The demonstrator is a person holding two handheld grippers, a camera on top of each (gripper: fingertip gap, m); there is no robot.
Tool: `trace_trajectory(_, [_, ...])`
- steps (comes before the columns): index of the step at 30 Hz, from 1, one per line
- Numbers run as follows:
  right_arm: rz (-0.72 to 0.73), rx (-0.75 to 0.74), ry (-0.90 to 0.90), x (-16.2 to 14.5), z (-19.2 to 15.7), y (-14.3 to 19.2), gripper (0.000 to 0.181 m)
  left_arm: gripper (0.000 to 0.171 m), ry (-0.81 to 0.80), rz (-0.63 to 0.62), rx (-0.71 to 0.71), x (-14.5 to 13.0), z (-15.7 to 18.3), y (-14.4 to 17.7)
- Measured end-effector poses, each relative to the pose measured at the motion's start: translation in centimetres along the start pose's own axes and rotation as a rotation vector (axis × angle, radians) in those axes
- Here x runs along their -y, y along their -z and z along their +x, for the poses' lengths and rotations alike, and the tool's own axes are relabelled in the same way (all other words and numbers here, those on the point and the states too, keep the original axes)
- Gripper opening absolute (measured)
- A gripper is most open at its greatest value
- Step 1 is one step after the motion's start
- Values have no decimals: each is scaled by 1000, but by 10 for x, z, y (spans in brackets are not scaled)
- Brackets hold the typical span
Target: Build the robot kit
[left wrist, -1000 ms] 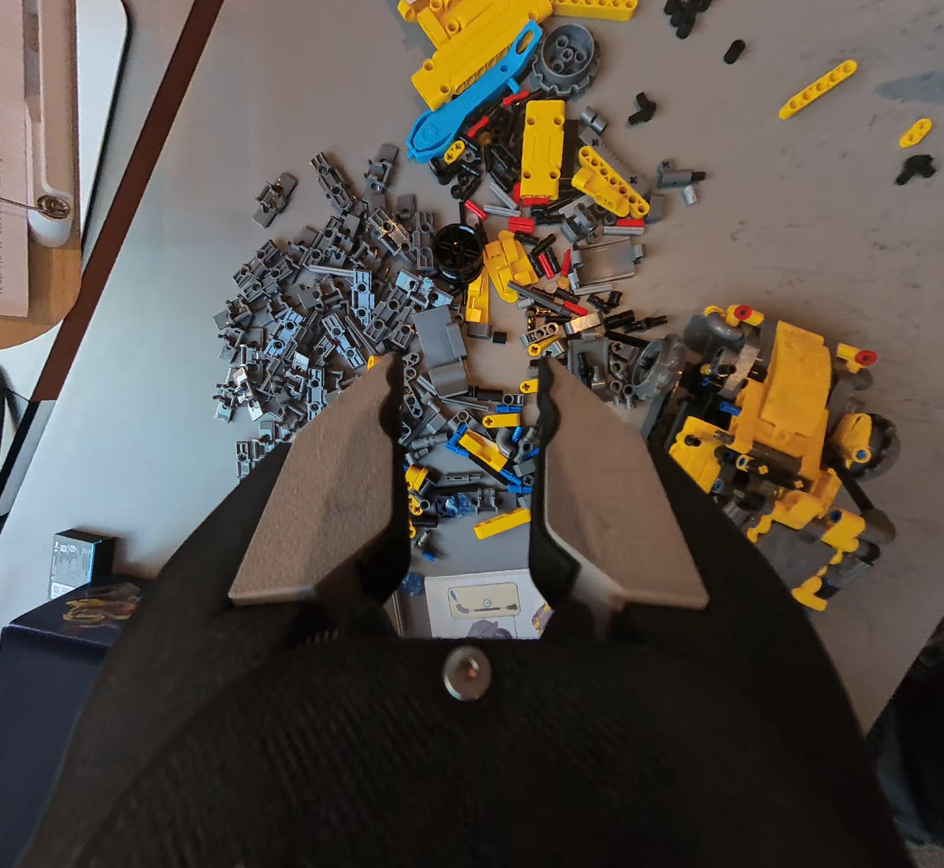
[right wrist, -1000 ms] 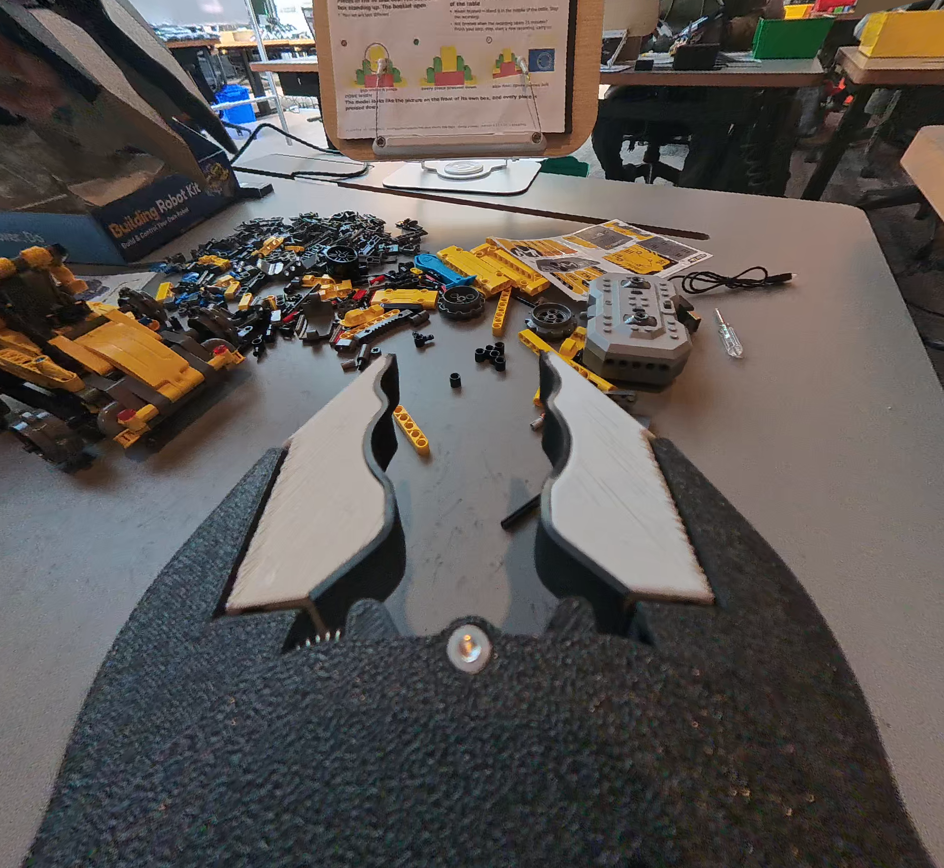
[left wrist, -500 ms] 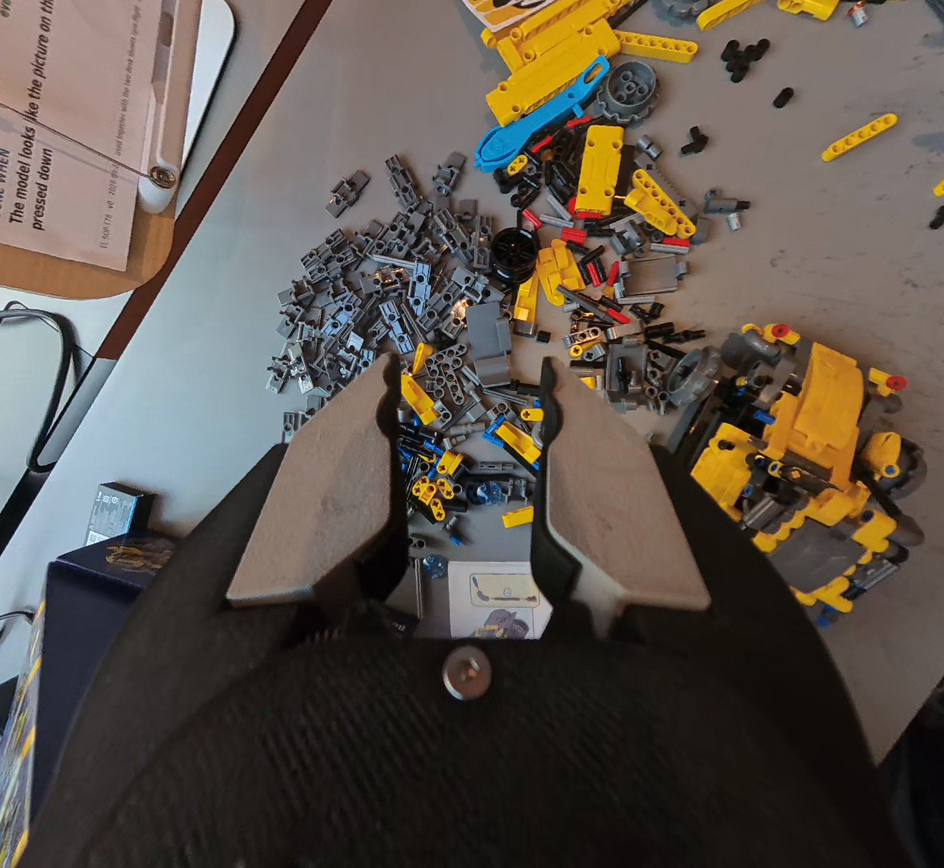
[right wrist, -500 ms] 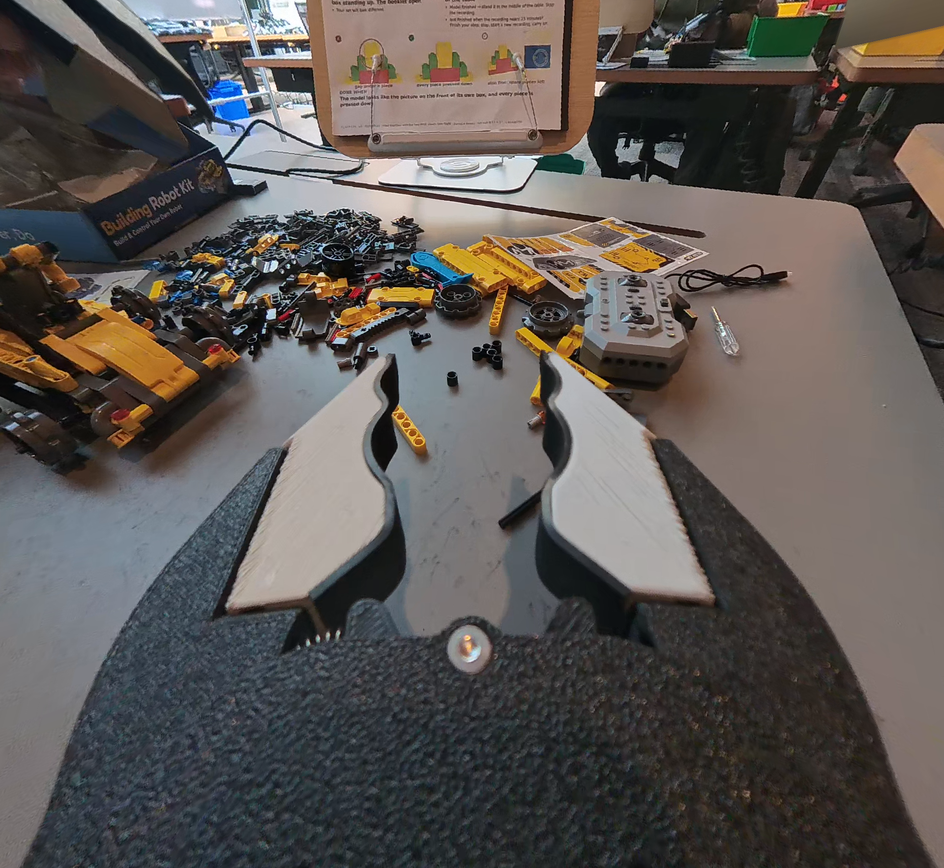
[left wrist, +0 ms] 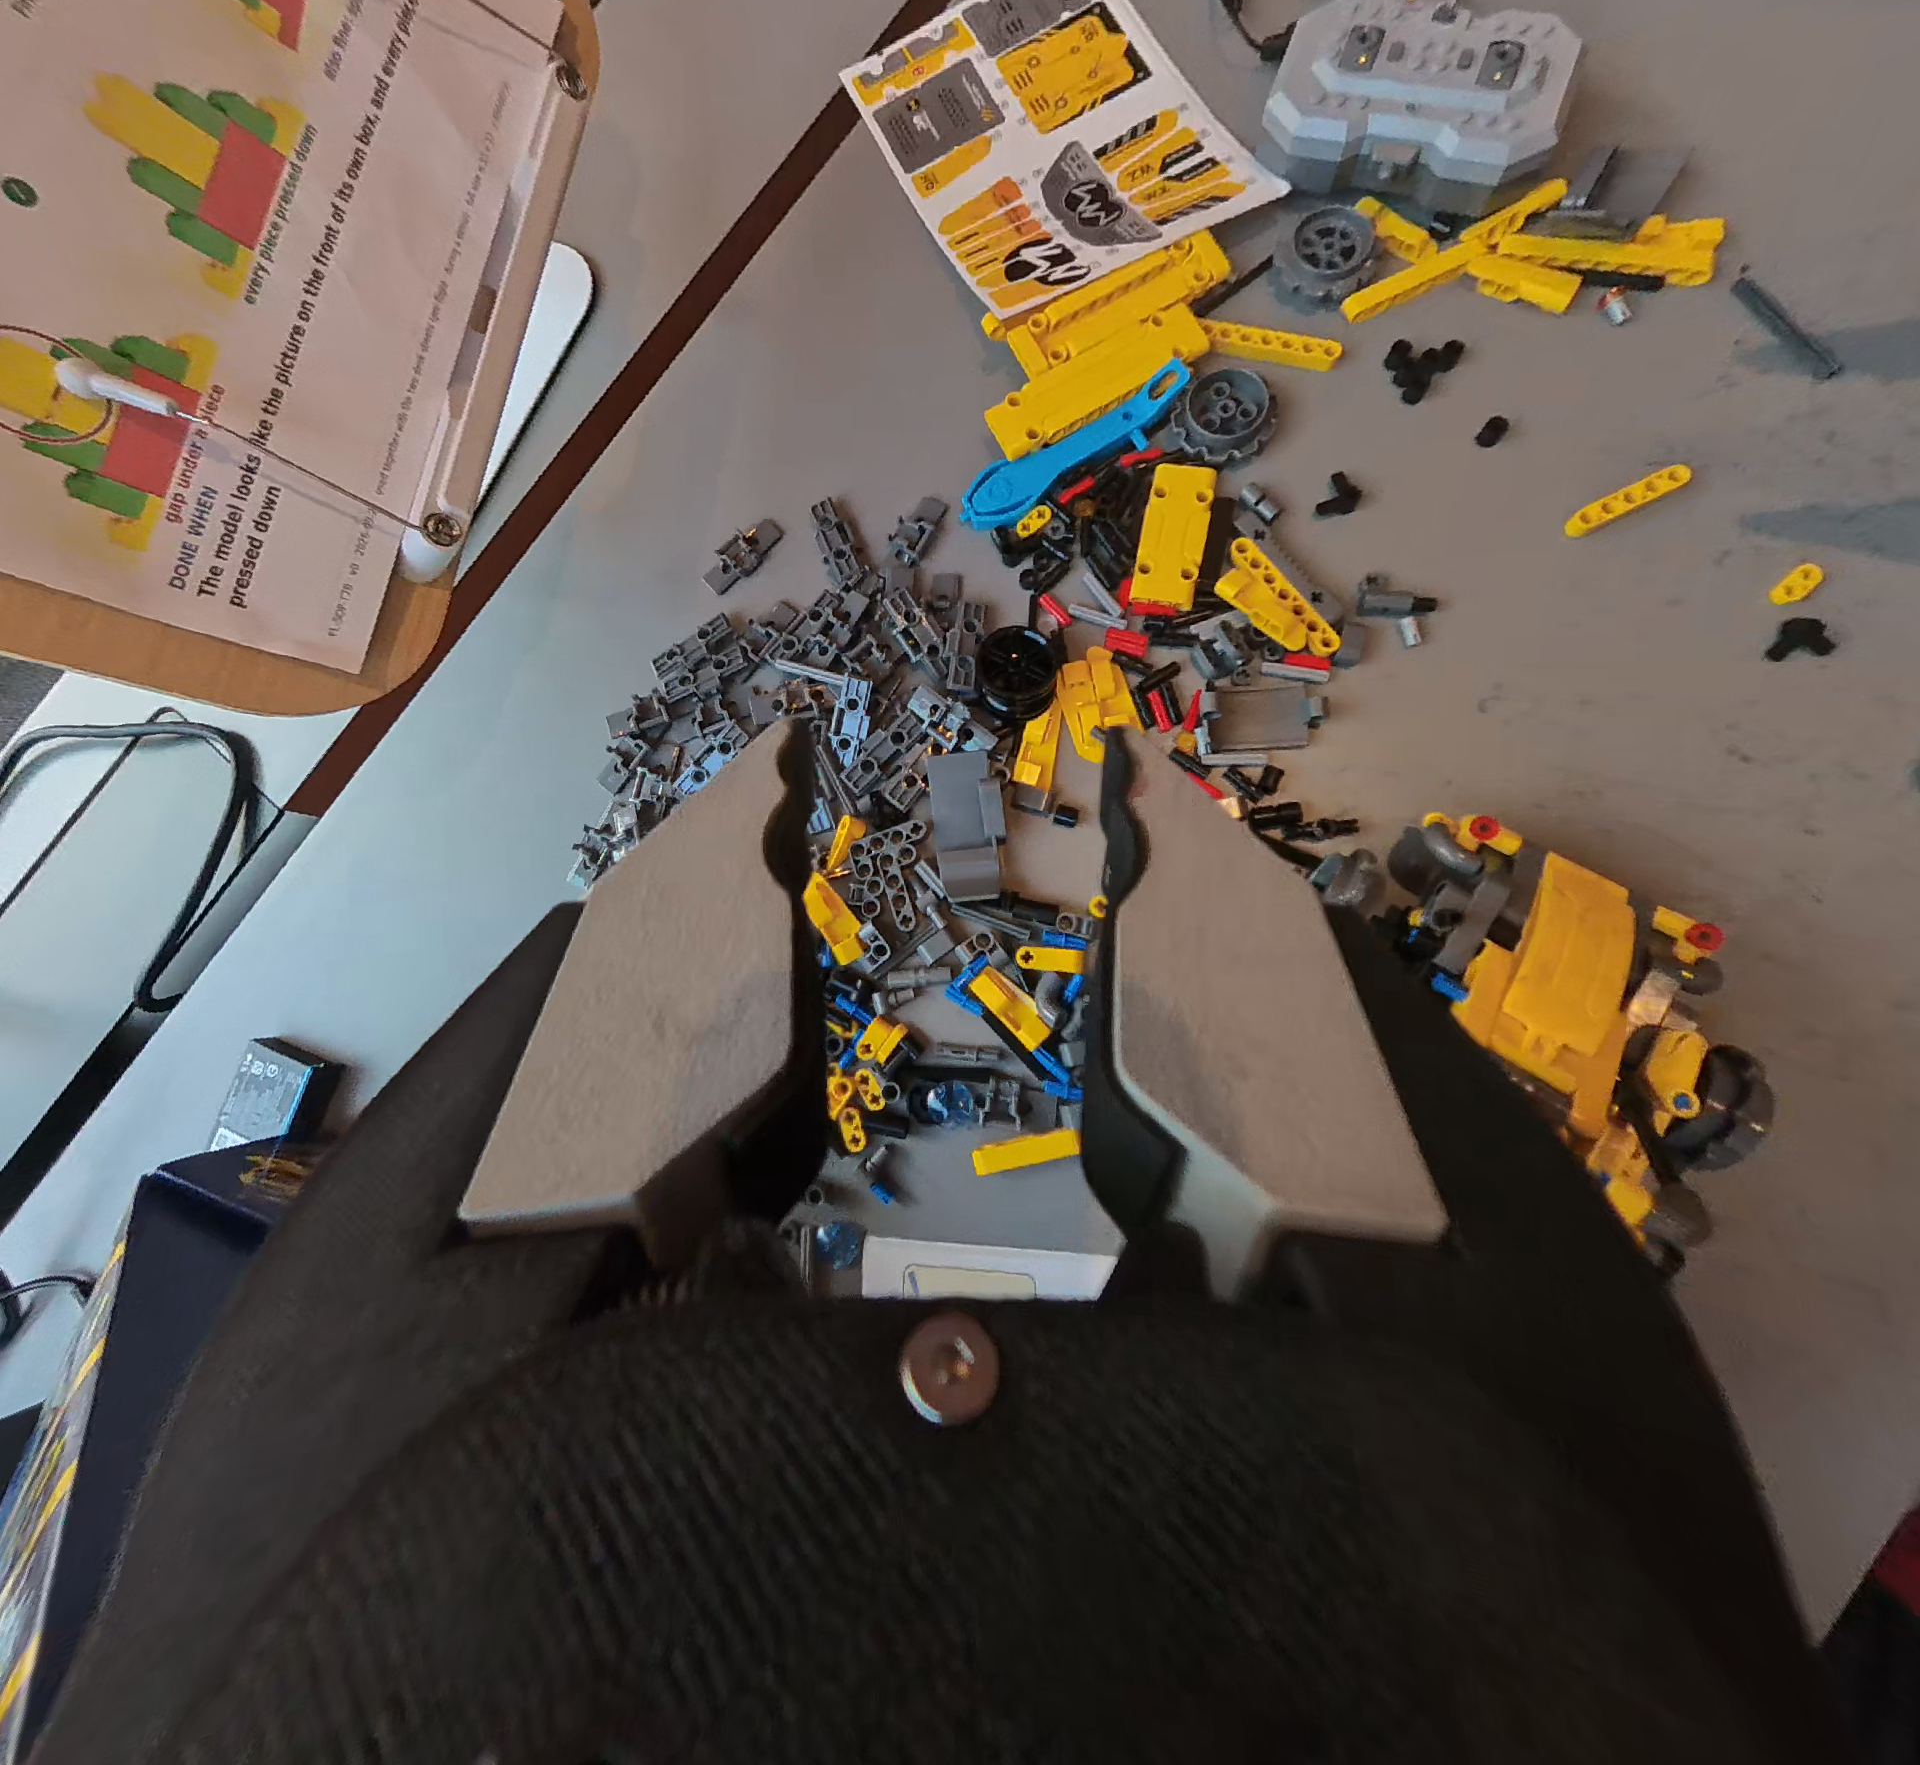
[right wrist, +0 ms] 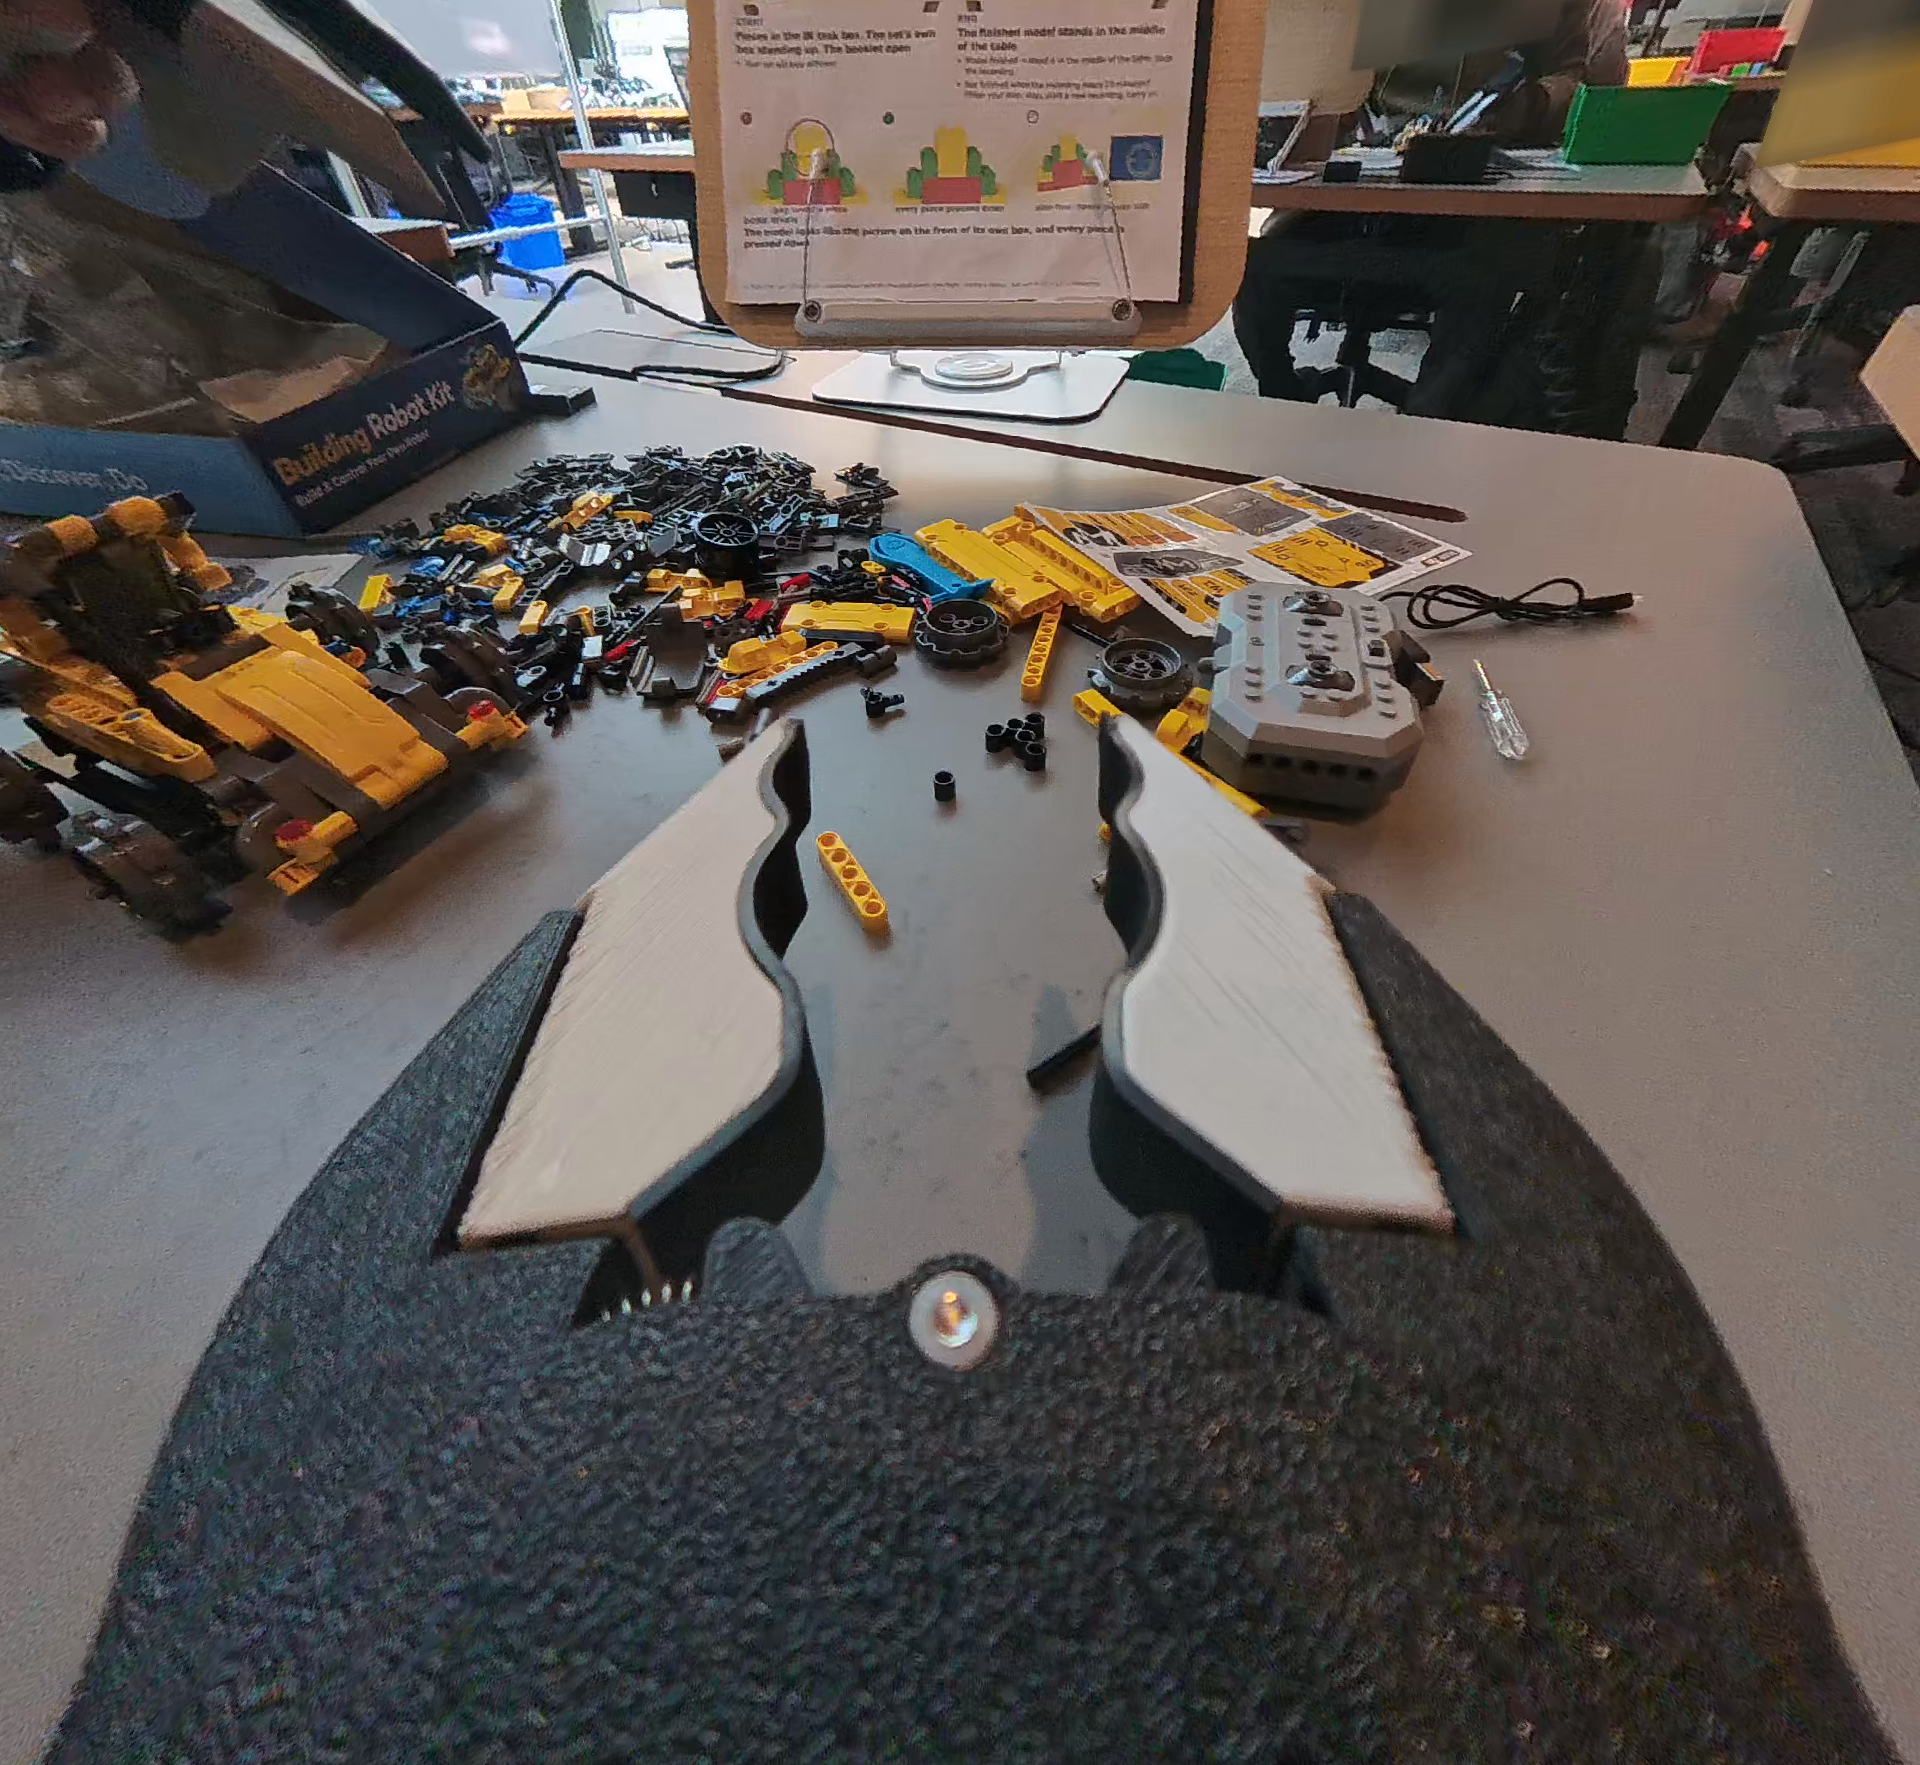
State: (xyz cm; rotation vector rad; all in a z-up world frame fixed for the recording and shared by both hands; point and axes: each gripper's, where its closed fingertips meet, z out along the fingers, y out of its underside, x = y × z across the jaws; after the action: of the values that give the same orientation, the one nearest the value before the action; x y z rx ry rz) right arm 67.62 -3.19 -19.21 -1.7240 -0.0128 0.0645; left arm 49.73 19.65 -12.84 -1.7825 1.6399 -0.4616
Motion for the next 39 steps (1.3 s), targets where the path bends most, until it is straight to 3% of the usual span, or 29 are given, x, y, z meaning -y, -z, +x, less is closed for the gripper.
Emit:
trace_trajectory(6, [52, 31, 9, 8, -5, 3, 55, 54, -38, -54, 45, -6, 2, -7])
trace_trajectory(17, [45, 94, 37, 7, -19, 1, 55, 56, -28, -222, 66, -43, -20, -38])
trace_trajectory(30, [35, 77, 33, 5, -16, -1, 55, 54, 63, -216, 39, -63, -47, -21])
trace_trajectory(35, [39, 72, 29, 6, -15, 0, 55, 48, 114, -183, 15, -62, -48, -16])
trace_trajectory(39, [48, 64, 15, 7, -13, 1, 55, 40, 114, -226, 35, -71, -52, -21])
